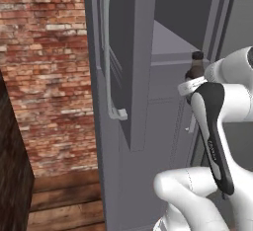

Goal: Pick the ketchup and syrup bottle from the counter and place them in the cabinet.

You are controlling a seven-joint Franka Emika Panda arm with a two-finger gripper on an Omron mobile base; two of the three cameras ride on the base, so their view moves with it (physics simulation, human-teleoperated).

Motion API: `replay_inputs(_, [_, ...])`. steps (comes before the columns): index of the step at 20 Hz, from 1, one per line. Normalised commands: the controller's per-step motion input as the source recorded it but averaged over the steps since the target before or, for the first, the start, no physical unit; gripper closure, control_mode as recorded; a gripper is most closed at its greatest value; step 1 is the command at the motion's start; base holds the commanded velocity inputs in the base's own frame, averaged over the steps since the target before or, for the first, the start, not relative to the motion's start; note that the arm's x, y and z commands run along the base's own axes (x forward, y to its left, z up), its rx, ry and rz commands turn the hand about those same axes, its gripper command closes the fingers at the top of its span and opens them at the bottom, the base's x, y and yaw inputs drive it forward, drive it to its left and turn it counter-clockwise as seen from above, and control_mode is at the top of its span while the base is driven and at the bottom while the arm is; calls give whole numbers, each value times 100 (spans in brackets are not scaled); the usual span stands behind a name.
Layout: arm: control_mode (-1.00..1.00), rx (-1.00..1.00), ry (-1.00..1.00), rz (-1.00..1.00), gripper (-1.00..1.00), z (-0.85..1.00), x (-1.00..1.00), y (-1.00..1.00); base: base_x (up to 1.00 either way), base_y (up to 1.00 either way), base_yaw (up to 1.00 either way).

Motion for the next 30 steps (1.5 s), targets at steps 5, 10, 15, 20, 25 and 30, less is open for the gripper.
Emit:
replay_inputs(5, [-100, 1, -10, 0, 100, 61, 0, 0, 0, 0, 0])
replay_inputs(10, [-100, 6, -8, 0, 100, 36, 11, 0, 0, 0, 0])
replay_inputs(15, [-100, 8, -4, 0, 100, 12, 22, 0, 0, 0, 0])
replay_inputs(20, [-100, 8, -7, 0, 100, 6, 24, 0, 0, 0, 0])
replay_inputs(25, [-100, 2, -6, 0, 100, 1, 30, 7, 0, 0, 0])
replay_inputs(30, [-100, 0, -7, 0, 100, 6, 25, 22, 0, 0, 0])
